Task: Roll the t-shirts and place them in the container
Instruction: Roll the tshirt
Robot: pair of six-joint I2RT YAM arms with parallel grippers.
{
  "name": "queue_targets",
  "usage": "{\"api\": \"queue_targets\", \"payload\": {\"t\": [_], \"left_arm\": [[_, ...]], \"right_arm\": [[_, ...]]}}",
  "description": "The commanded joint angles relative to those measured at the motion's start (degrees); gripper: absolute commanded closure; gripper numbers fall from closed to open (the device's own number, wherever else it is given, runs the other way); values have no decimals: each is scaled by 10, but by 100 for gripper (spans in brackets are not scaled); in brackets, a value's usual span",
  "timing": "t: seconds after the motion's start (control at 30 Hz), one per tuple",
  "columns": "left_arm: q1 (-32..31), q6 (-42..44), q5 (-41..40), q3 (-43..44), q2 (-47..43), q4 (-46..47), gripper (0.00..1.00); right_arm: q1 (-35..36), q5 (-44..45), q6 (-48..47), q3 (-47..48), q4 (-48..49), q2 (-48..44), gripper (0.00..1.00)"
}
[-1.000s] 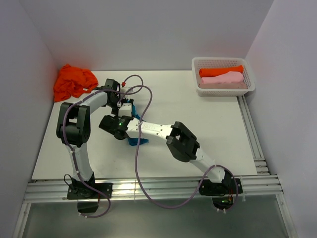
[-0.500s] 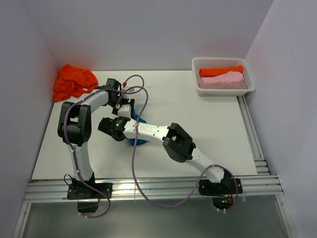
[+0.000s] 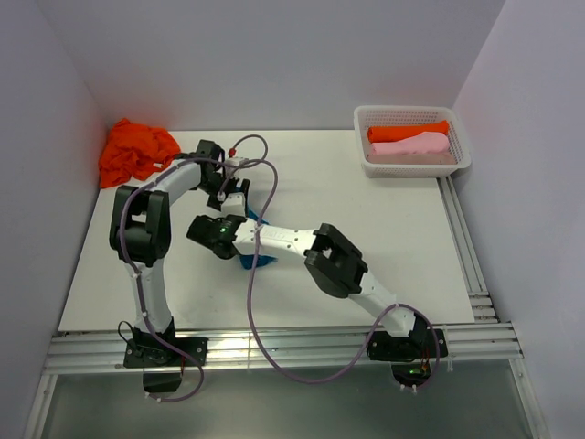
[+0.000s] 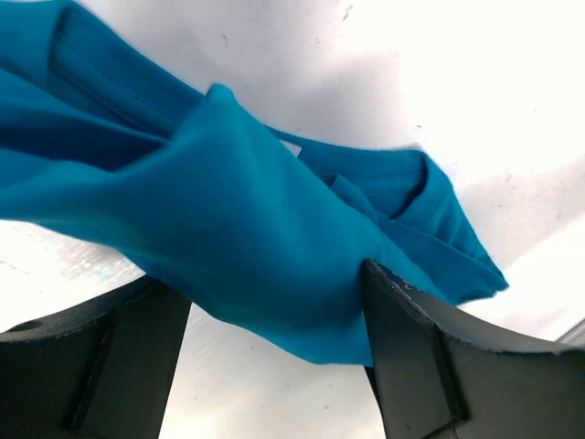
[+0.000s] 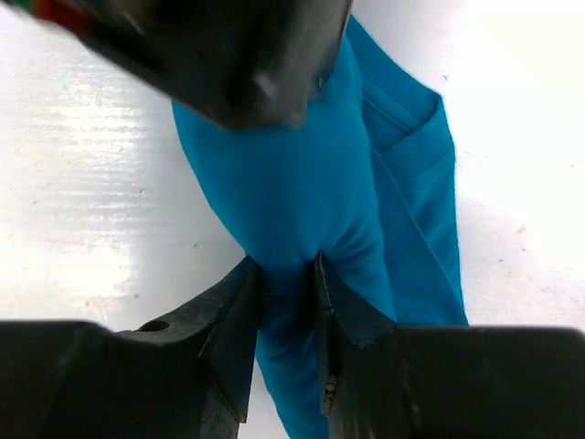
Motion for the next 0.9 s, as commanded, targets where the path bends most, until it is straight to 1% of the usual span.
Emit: {"api": "queue_targets", "payload": {"t": [0.0,0.03,0.07,0.1,0.13,0.17,0.2,0.27,0.33,0.4,0.57,0.6,0.73,0.87], "left_arm": [[8,16,14,74,9,-22,22],[10,15,23,93,12,-43,21],[13,15,29,131,19,-53,21],[19,13,34,150,23,-62,21],[23,13,46,168,25,-82,21],[26,10,50,198,28,-88,21],[33,9,54,207,27,-95,21],[43,9,61,222,21,-102,21],[48,15,60,218,14,-103,21],[54,19,58,187,-6,-92,21],[55,38,59,84,-67,-57,21],[55,40,58,49,-70,-44,22],[55,52,60,-20,-75,-18,23],[54,51,55,-58,-65,6,23]], "right_arm": [[-30,-148,-17,-104,77,-44,70],[-37,-173,-20,-164,147,-62,71],[-43,-196,-15,-195,182,-81,71],[-58,-239,-11,-224,215,-113,71],[-66,-255,-6,-276,272,-127,71],[-72,-269,4,-296,292,-138,71],[-79,-279,10,-312,308,-154,71],[-96,-305,24,-348,342,-164,71],[-108,-327,35,-375,375,-177,70],[-115,-342,46,-404,402,-184,70],[-137,-403,94,-467,527,-191,70],[-139,-409,102,-477,548,-189,70],[-146,-438,158,-535,664,-187,71],[-146,-438,191,-560,716,-186,71]]}}
